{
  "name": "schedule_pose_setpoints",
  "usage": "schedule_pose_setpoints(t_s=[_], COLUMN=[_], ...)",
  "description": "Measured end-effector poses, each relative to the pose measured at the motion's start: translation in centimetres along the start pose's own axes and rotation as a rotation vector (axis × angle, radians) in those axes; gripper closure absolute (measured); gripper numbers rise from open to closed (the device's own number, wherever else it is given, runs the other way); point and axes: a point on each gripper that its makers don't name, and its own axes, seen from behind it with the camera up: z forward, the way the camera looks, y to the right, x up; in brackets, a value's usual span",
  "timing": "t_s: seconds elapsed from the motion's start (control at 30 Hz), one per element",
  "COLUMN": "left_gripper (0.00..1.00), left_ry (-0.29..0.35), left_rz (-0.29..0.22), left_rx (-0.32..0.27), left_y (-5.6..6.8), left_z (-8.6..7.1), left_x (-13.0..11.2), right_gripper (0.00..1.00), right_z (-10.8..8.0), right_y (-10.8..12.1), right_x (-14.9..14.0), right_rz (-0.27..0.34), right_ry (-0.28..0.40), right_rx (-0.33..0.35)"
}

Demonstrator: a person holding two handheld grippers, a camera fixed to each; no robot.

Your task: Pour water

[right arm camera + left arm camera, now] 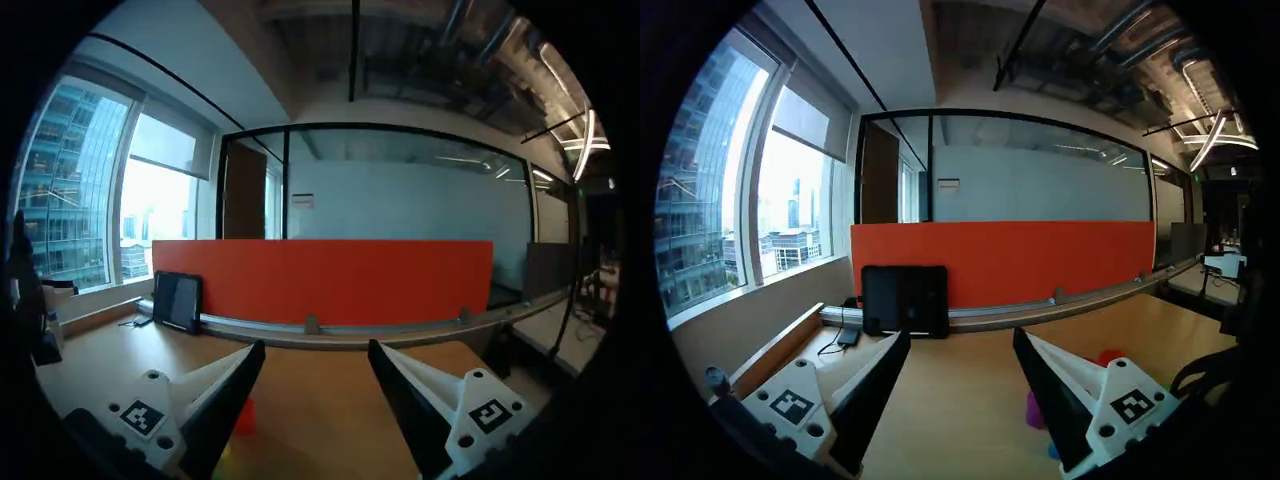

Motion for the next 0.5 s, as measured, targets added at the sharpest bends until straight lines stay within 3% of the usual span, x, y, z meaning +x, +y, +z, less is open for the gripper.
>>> schedule_pose_setpoints(t_s=[0.27, 0.5], left_gripper=[0.05, 0.05], left_ry=[-0.009, -0.016], left_rz=[0.025, 0.026], left_rx=[-0.040, -0.099], left_y=[1.0, 2.0], left_z=[0.9, 1.4], left_x=[2.2, 2.5], right_gripper=[0.00, 0.00], right_z=[0.2, 0.1], right_y=[0.1, -0.4], right_x=[1.8, 1.4], right_rz=[-0.004, -0.003], right_ry=[-0.002, -0.022], right_rx=[0.004, 0.050])
